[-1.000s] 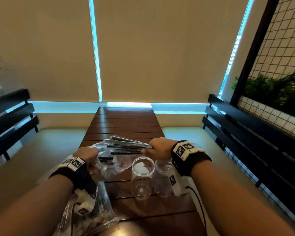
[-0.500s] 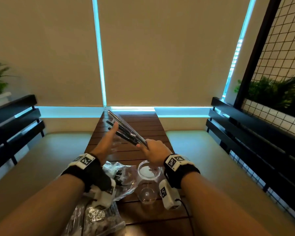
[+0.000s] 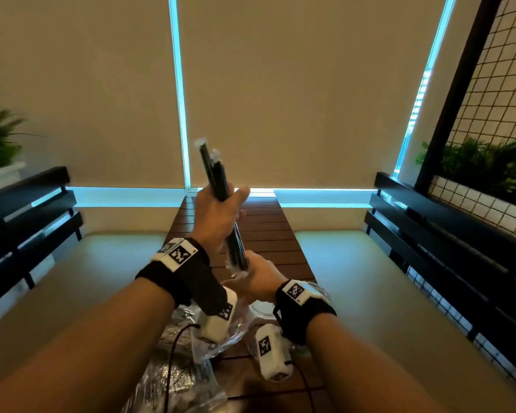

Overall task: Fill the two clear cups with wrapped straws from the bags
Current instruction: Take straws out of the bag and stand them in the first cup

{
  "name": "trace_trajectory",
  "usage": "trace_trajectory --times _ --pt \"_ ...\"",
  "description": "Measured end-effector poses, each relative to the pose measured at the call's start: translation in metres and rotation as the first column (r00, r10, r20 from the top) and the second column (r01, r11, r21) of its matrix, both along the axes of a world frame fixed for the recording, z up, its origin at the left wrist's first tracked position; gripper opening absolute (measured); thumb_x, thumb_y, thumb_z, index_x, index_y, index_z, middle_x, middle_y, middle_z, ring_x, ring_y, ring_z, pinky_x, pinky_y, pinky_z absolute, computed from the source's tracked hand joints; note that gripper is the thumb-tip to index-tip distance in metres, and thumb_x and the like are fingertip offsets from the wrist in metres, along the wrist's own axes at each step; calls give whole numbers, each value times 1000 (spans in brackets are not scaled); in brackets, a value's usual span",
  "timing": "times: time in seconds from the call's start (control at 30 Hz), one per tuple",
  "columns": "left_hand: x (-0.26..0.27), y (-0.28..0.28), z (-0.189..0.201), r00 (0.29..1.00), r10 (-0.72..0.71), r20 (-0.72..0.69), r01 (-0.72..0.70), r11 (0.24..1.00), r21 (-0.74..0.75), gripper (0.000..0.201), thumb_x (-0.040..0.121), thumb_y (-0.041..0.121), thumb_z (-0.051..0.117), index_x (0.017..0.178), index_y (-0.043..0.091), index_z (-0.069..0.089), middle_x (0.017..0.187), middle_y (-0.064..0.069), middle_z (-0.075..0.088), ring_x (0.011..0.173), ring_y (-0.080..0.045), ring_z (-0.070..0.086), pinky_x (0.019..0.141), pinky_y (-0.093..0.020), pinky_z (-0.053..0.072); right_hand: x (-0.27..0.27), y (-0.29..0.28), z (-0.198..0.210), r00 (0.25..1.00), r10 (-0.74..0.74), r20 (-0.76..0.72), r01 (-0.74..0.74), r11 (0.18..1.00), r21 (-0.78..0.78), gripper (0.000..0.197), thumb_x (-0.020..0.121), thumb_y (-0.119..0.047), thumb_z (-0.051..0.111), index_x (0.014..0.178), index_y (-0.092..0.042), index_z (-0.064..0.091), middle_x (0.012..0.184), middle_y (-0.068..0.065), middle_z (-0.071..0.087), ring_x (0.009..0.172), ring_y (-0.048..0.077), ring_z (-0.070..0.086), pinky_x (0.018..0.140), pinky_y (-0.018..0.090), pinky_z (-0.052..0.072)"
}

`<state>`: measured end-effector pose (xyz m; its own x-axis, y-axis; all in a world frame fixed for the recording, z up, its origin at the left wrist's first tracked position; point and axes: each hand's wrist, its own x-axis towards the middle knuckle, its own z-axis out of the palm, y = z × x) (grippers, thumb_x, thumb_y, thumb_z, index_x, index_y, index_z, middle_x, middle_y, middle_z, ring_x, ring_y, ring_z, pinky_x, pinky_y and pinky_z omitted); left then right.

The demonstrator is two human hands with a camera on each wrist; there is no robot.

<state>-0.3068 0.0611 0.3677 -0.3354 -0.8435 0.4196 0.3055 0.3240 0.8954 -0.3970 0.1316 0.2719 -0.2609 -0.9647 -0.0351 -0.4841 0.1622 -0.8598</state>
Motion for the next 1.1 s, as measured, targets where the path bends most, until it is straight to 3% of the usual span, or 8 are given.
trace_trajectory --times 0.13,0.27,0.43,0.6,0.7,0.77,0.9,1.1 --pt "1 17 3 997 -5 71 19 980 -196 39 84 18 76 65 13 42 53 5 38 46 -11 44 58 -28 52 2 -11 -3 972 32 231 -34 999 6 29 70 -5 82 69 -17 55 61 0 59 62 20 60 69 37 53" --pt "2 25 -3 992 -10 127 41 968 -247 43 76 32 81 62 15 44 56 -4 44 55 -25 51 62 -45 53 1 -17 -2 991 12 135 -10 1000 -17 27 52 -25 82 63 -18 58 63 1 59 65 20 58 69 40 53" --pt "-3 24 -25 975 -8 220 62 968 -243 40 73 36 82 64 15 48 57 0 52 62 -27 62 70 -52 57 -11 -26 -6 997 0 -80 0 1000 6 39 42 -40 71 70 -15 61 69 5 65 64 21 60 70 49 57" --pt "-12 0 -47 971 -11 240 62 977 -204 43 80 18 77 57 23 42 53 11 43 57 -16 50 69 -45 54 -29 -4 10 968 6 -251 -9 1000 -12 29 71 -24 62 99 -24 64 98 -3 69 91 18 65 81 39 56" --pt "-17 -19 -66 964 -1 268 48 984 -170 38 79 22 78 59 21 46 57 7 45 58 -16 44 63 -37 43 -41 12 51 966 -217 138 251 917 -311 56 69 -13 53 124 -21 55 111 0 62 94 14 59 71 26 48" --pt "-24 -24 -76 950 -26 310 84 980 -178 27 76 33 78 66 18 59 64 2 60 63 -22 57 65 -41 51 -41 18 77 962 -77 262 182 897 -403 61 66 -18 57 126 -29 52 117 2 60 89 13 59 64 22 43" --pt "-50 -11 -81 942 -82 326 172 950 -260 15 85 17 64 89 31 67 82 6 70 78 -19 68 64 -31 56 -34 9 79 976 -150 -159 80 923 -376 51 71 -47 78 112 -26 54 106 -3 67 94 14 64 79 32 53" --pt "-56 -4 -102 858 -212 468 353 905 -236 24 72 25 66 95 31 69 89 4 74 84 -11 71 76 -38 58 -51 6 47 918 -298 -261 180 900 -397 21 86 -34 68 97 -17 61 88 -4 64 82 14 61 75 30 48"
